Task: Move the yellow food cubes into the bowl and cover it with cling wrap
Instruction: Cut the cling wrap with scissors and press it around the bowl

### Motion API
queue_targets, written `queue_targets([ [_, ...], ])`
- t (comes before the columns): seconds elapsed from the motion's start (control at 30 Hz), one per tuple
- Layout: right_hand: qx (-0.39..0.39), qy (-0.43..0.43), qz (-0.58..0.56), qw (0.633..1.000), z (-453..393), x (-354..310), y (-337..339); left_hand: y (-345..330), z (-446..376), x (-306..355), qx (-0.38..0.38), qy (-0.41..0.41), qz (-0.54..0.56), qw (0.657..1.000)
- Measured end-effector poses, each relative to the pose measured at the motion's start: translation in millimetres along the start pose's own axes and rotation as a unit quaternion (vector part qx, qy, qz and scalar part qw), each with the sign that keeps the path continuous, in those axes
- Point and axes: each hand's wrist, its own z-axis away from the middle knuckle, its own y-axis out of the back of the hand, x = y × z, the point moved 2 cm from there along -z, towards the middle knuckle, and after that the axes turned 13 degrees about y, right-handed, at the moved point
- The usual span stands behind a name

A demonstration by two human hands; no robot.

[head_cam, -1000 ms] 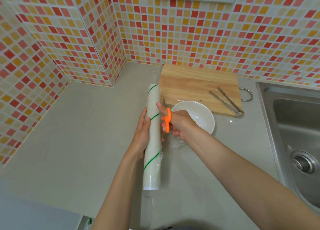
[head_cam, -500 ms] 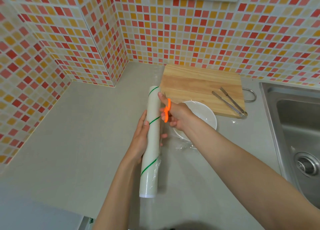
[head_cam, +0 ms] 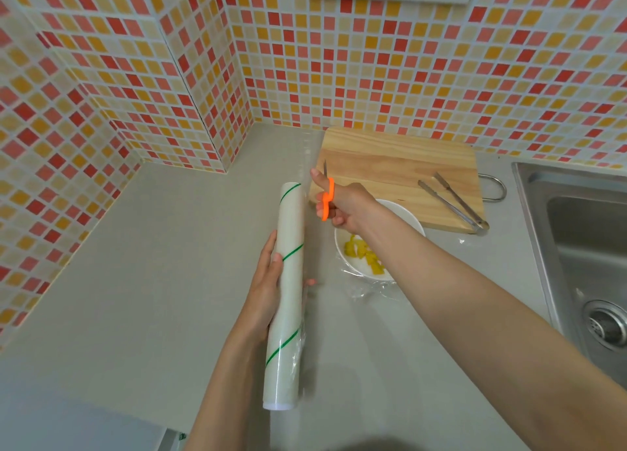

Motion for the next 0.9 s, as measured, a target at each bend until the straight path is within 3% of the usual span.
queue_targets([
  [0.13, -0.060, 0.100, 0.054, 0.992, 16, -14, 24, 3, -4, 1, 0.073, -0.029, -0.234, 0.969],
  [0.2, -0.019, 0.169, 0.056, 0.984, 33, -12, 59, 1, -5, 1, 0.104, -0.020, -0.308, 0.946],
  [0.3, 0.112, 0.199, 0.113, 0.967, 66, 18, 126, -7, -5, 3, 0.151, -0.042, -0.390, 0.907],
  [0.43, 0.262, 0.115, 0.400, 0.871, 109, 81, 190, -16, -6, 2, 0.198, -0.054, -0.494, 0.845],
  [0.63, 0.288, 0.134, 0.584, 0.747, 126, 130, 201, -23, -6, -3, 0.265, -0.046, -0.573, 0.774],
  [0.7, 0.286, 0.152, 0.634, 0.702, 126, 133, 195, -29, -4, 1, 0.272, -0.116, -0.531, 0.794],
  [0.77, 0.279, 0.169, 0.673, 0.664, 127, 132, 188, -39, -1, 6, 0.235, -0.182, -0.424, 0.855],
  [0.83, 0.269, 0.188, 0.698, 0.636, 126, 131, 182, -54, 0, 8, 0.183, -0.166, -0.310, 0.918],
  [0.9, 0.254, 0.187, 0.719, 0.619, 125, 129, 178, -71, -1, 6, 0.154, -0.133, -0.262, 0.943],
])
